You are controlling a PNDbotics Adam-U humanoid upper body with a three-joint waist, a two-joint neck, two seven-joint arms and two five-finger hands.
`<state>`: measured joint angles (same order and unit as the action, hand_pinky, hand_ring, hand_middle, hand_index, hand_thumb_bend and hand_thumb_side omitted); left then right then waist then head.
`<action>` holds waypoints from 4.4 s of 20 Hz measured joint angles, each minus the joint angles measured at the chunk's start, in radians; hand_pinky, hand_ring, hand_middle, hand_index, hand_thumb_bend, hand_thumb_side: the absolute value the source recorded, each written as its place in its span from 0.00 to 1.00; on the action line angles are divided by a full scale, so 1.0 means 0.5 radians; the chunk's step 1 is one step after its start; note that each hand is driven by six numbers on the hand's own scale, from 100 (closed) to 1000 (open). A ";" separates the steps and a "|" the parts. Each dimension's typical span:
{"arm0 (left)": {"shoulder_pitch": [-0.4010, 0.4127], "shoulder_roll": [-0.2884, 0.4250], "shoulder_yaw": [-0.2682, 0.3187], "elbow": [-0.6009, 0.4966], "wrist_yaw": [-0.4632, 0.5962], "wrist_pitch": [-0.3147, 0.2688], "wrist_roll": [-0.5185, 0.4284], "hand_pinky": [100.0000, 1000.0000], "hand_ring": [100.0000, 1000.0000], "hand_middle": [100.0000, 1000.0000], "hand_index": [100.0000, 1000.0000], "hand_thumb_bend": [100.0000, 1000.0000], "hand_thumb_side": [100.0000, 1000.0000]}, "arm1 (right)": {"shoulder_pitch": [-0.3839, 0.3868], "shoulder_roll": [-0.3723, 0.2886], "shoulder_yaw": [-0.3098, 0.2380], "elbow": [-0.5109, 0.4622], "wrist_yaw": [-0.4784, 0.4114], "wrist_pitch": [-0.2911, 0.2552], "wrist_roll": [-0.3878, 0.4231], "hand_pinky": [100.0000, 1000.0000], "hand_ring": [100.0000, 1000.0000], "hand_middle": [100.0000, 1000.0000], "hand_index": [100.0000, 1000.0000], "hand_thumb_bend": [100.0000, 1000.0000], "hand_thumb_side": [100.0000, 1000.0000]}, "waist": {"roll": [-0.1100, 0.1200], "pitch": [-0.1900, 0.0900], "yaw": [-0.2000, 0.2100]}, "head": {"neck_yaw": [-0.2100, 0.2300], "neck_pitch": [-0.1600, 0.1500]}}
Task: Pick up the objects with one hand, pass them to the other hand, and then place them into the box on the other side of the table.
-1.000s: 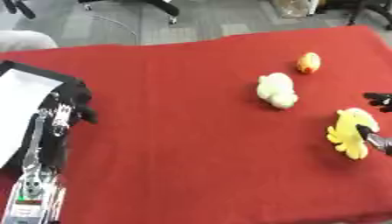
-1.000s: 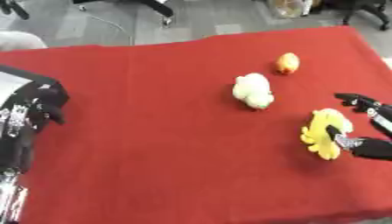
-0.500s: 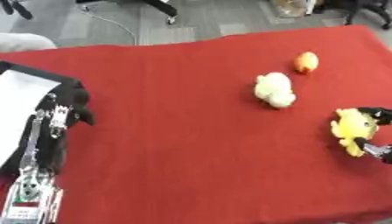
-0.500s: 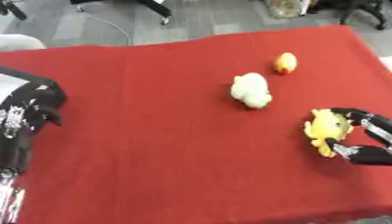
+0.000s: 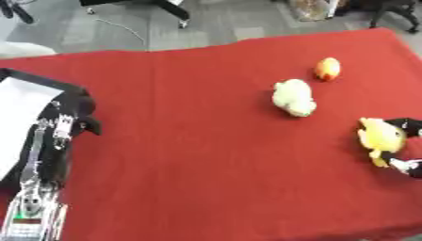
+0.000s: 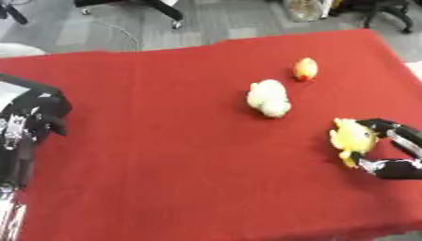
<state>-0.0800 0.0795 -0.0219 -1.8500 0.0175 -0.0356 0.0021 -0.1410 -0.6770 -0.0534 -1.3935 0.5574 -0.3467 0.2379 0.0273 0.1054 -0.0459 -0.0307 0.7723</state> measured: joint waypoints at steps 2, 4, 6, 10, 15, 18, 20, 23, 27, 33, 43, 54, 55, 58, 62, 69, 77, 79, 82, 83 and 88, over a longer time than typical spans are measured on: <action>0.000 0.000 0.000 0.000 0.000 0.000 0.000 0.39 0.39 0.61 0.81 0.29 0.68 | 0.000 0.000 0.000 0.001 0.030 0.020 -0.150 0.75 0.67 0.48 0.43 0.00 0.00 | 0.000 0.000 0.000 | -0.001 0.000; 0.000 0.000 0.000 0.000 0.000 0.000 0.000 0.39 0.39 0.61 0.81 0.29 0.68 | 0.002 0.001 0.000 0.001 0.045 0.051 -0.320 0.72 0.63 0.41 0.34 0.00 0.00 | 0.000 0.000 0.000 | -0.001 0.000; 0.000 0.000 0.000 0.000 0.000 0.000 0.000 0.39 0.39 0.61 0.81 0.29 0.68 | 0.002 0.005 0.000 0.001 0.036 0.093 -0.494 0.70 0.60 0.36 0.28 0.00 0.00 | 0.000 0.000 -0.001 | -0.002 0.000; 0.000 0.000 0.000 0.007 0.000 0.000 0.000 0.39 0.39 0.61 0.81 0.29 0.68 | 0.003 0.011 -0.005 -0.059 -0.073 0.172 -0.756 0.69 0.59 0.32 0.23 0.00 0.00 | 0.000 0.000 -0.004 | -0.001 0.000; 0.000 0.000 0.009 0.037 -0.007 0.004 0.010 0.38 0.38 0.61 0.81 0.28 0.68 | 0.002 0.061 -0.040 -0.320 -0.213 0.235 -0.797 0.69 0.59 0.29 0.20 0.00 0.00 | 0.000 0.000 -0.017 | 0.007 0.000; -0.012 0.015 0.023 0.087 -0.038 0.004 0.024 0.38 0.38 0.61 0.81 0.28 0.68 | -0.008 0.120 -0.063 -0.548 -0.348 0.328 -0.747 0.68 0.59 0.29 0.19 0.00 0.00 | 0.000 -0.002 -0.021 | 0.019 0.000; -0.035 0.035 0.026 0.136 -0.067 0.003 0.030 0.37 0.38 0.61 0.81 0.29 0.68 | -0.021 0.154 -0.067 -0.712 -0.451 0.406 -0.716 0.68 0.58 0.29 0.20 0.00 0.00 | 0.000 -0.009 -0.031 | 0.024 0.000; -0.105 0.075 0.022 0.222 -0.114 -0.001 0.025 0.37 0.37 0.61 0.81 0.29 0.68 | -0.057 0.198 -0.057 -0.956 -0.608 0.533 -0.678 0.68 0.58 0.29 0.20 0.00 0.00 | 0.000 -0.017 -0.034 | 0.039 0.000; -0.238 0.135 -0.038 0.347 -0.127 -0.017 -0.027 0.37 0.37 0.61 0.82 0.29 0.68 | -0.166 0.240 0.017 -1.134 -0.779 0.634 -0.600 0.68 0.58 0.30 0.21 0.00 0.00 | 0.000 -0.030 -0.042 | 0.064 0.000; -0.480 0.218 -0.160 0.512 -0.136 -0.075 -0.164 0.37 0.37 0.61 0.82 0.30 0.69 | -0.335 0.295 0.167 -1.170 -1.026 0.727 -0.375 0.67 0.58 0.30 0.21 0.00 0.00 | 0.000 -0.031 -0.037 | 0.129 0.000; -0.748 0.250 -0.343 0.699 -0.216 -0.220 -0.387 0.37 0.37 0.62 0.82 0.38 0.68 | -0.516 0.328 0.299 -1.171 -1.407 0.866 -0.147 0.67 0.58 0.31 0.21 0.00 0.00 | -0.001 -0.031 -0.005 | 0.183 0.000; -0.879 0.159 -0.495 0.610 -0.198 -0.338 -0.530 0.39 0.38 0.63 0.83 0.42 0.68 | -0.601 0.349 0.408 -1.145 -1.734 1.108 0.026 0.66 0.57 0.31 0.21 0.00 0.00 | -0.001 -0.031 0.052 | 0.184 0.000; -0.889 0.153 -0.511 0.597 -0.201 -0.352 -0.539 0.39 0.38 0.63 0.83 0.42 0.68 | -0.605 0.356 0.413 -1.125 -1.753 1.134 0.035 0.66 0.57 0.31 0.21 0.00 0.00 | -0.001 -0.031 0.056 | 0.184 0.000; -0.929 0.145 -0.554 0.563 -0.229 -0.392 -0.561 0.39 0.38 0.63 0.83 0.43 0.68 | -0.626 0.370 0.434 -1.043 -1.782 1.202 0.059 0.66 0.57 0.31 0.21 0.00 0.00 | -0.002 -0.031 0.074 | 0.178 0.000; -0.971 0.116 -0.608 0.553 -0.270 -0.440 -0.577 0.40 0.39 0.64 0.83 0.44 0.68 | -0.660 0.381 0.464 -0.883 -1.778 1.265 0.095 0.66 0.57 0.31 0.21 0.00 0.00 | -0.009 -0.031 0.097 | 0.165 0.000; -1.013 0.032 -0.654 0.627 -0.311 -0.517 -0.560 0.40 0.39 0.64 0.84 0.44 0.67 | -0.734 0.390 0.523 -0.597 -1.651 1.269 0.210 0.66 0.57 0.32 0.21 0.00 0.00 | -0.033 -0.031 0.157 | 0.115 0.000; -1.078 -0.083 -0.669 0.701 -0.454 -0.644 -0.476 0.41 0.41 0.65 0.85 0.45 0.66 | -0.683 0.302 0.531 -0.580 -1.753 1.284 0.323 0.66 0.57 0.31 0.22 0.00 0.00 | -0.035 -0.031 0.197 | 0.063 0.000; -1.082 -0.100 -0.667 0.711 -0.495 -0.664 -0.443 0.42 0.41 0.65 0.85 0.45 0.66 | -0.676 0.302 0.535 -0.591 -1.788 1.317 0.339 0.66 0.57 0.31 0.22 0.00 0.00 | -0.037 -0.030 0.201 | 0.062 0.000; -1.088 -0.111 -0.669 0.714 -0.551 -0.688 -0.402 0.42 0.42 0.65 0.85 0.46 0.65 | -0.663 0.303 0.554 -0.635 -1.859 1.373 0.363 0.66 0.57 0.31 0.22 0.00 0.00 | -0.045 -0.030 0.201 | 0.062 0.000; -1.088 -0.111 -0.673 0.715 -0.568 -0.696 -0.394 0.42 0.42 0.65 0.85 0.46 0.65 | -0.657 0.305 0.556 -0.657 -1.890 1.394 0.371 0.66 0.56 0.31 0.22 0.00 0.00 | -0.047 -0.030 0.201 | 0.062 0.000; -1.099 -0.129 -0.699 0.742 -0.635 -0.728 -0.373 0.43 0.42 0.66 0.85 0.46 0.65 | -0.639 0.306 0.560 -0.793 -2.055 1.494 0.385 0.66 0.56 0.31 0.22 0.00 0.00 | -0.051 -0.030 0.193 | 0.064 0.000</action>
<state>-0.6293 0.0152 -0.3712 -1.4790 -0.3001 -0.3998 -0.1847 -0.4606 -0.5239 0.2267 -1.7898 -0.4703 0.4005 0.4304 0.0020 0.0905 0.0508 0.0015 0.7723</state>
